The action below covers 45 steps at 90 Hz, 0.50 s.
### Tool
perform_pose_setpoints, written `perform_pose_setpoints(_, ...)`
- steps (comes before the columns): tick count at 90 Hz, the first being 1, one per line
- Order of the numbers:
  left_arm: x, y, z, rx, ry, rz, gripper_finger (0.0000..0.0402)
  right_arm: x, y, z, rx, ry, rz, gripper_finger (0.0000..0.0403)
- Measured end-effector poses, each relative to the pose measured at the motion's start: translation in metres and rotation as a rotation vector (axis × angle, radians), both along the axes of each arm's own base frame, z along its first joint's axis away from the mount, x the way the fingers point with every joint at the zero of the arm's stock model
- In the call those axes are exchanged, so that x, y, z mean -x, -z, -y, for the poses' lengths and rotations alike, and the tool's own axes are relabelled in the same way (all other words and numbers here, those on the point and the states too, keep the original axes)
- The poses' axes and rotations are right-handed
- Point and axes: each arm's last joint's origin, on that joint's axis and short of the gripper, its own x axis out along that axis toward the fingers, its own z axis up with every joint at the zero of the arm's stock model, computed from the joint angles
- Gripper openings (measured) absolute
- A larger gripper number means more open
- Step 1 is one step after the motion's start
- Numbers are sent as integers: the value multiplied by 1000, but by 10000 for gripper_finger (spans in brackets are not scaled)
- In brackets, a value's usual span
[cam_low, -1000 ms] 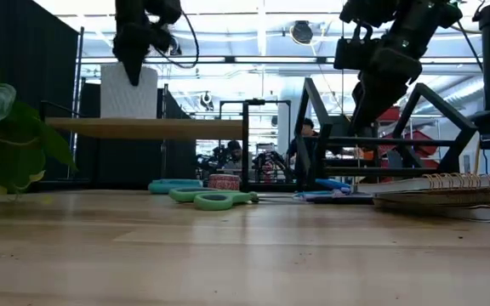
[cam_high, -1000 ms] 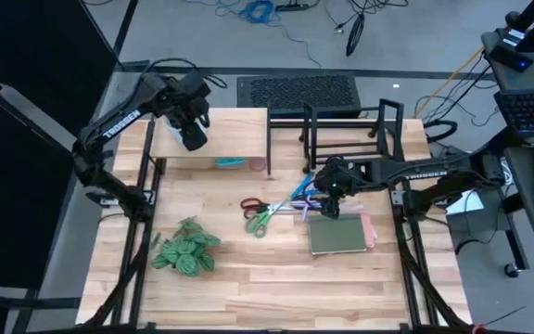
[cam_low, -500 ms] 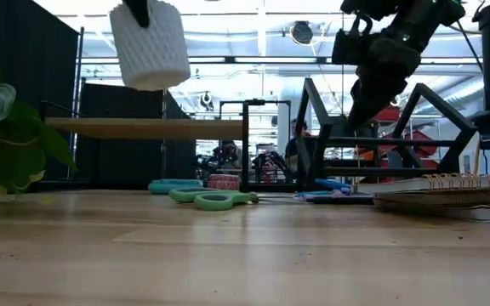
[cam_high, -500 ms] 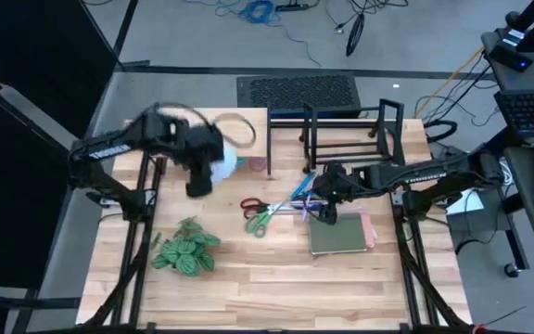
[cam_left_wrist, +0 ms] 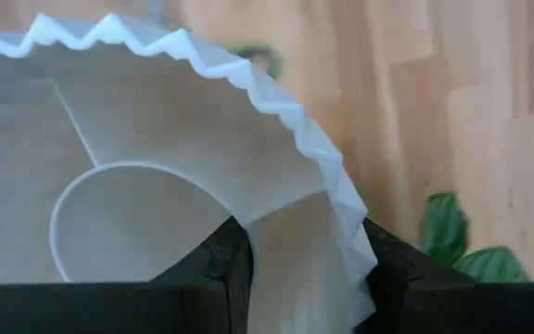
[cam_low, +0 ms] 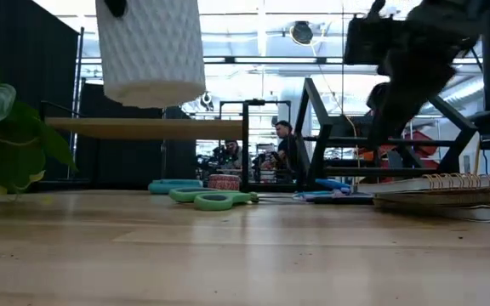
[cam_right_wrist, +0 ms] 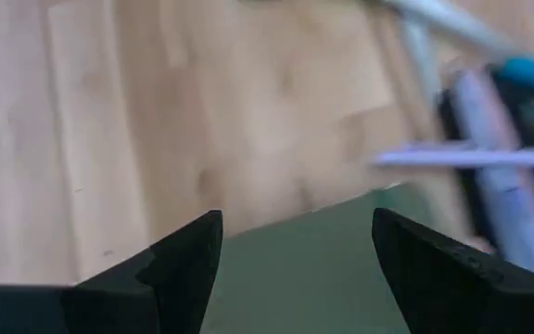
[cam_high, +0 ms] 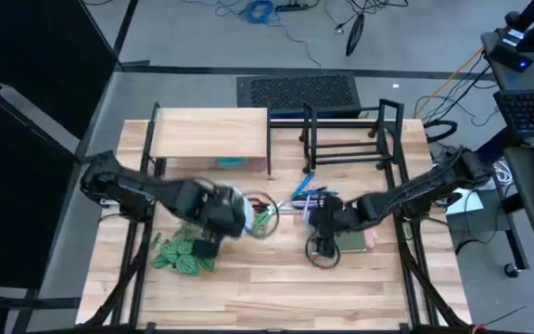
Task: Stock shelves
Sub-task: Remove the white pen holder from the shelf
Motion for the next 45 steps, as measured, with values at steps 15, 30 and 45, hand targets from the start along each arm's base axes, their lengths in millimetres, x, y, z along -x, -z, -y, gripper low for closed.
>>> perform_pose_setpoints(15, -5, 26, 44, -24, 125, -53, 108, 3, 7, -26, -4, 13, 19, 263)
perform_pose_setpoints(30, -3, 52, 89, 14, 238, -108, 108, 8, 9, -49, -53, 7, 53, 263)
perform_pose_setpoints(45, -2, 70, 130, 120, 274, -76, 108, 18, 9, -67, -65, 12, 80, 263)
